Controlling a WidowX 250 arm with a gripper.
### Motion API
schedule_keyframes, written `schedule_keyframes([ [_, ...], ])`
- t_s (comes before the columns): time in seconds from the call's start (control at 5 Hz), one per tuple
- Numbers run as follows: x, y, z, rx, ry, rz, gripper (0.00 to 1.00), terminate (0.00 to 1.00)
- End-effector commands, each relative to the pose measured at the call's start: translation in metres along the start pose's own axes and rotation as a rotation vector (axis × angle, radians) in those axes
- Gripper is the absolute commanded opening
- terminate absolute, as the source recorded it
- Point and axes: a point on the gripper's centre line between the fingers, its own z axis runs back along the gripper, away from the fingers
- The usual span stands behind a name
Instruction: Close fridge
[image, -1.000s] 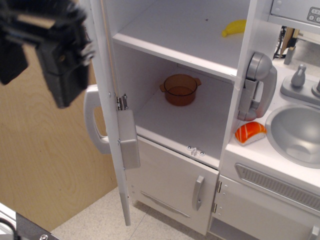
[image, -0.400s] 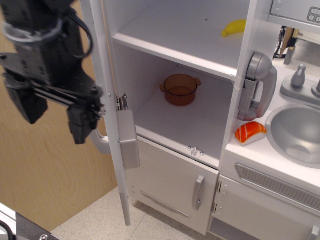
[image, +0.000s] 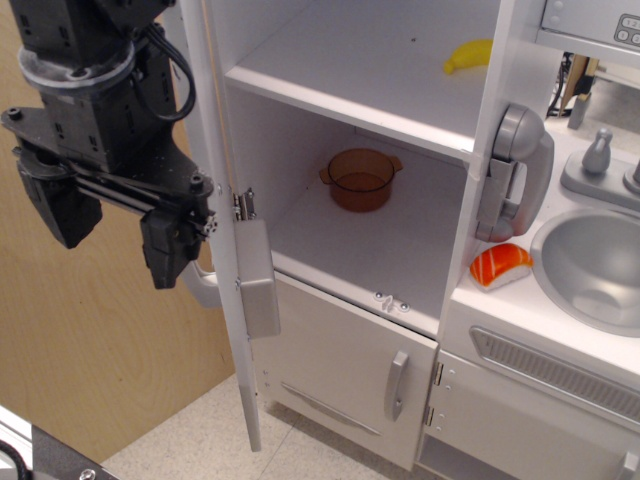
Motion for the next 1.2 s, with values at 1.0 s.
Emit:
schedule_keyframes([
  [1.0, 0.021, 0.089, -0.026, 0.025, -0.093, 0.082, 1.0, 0.0],
])
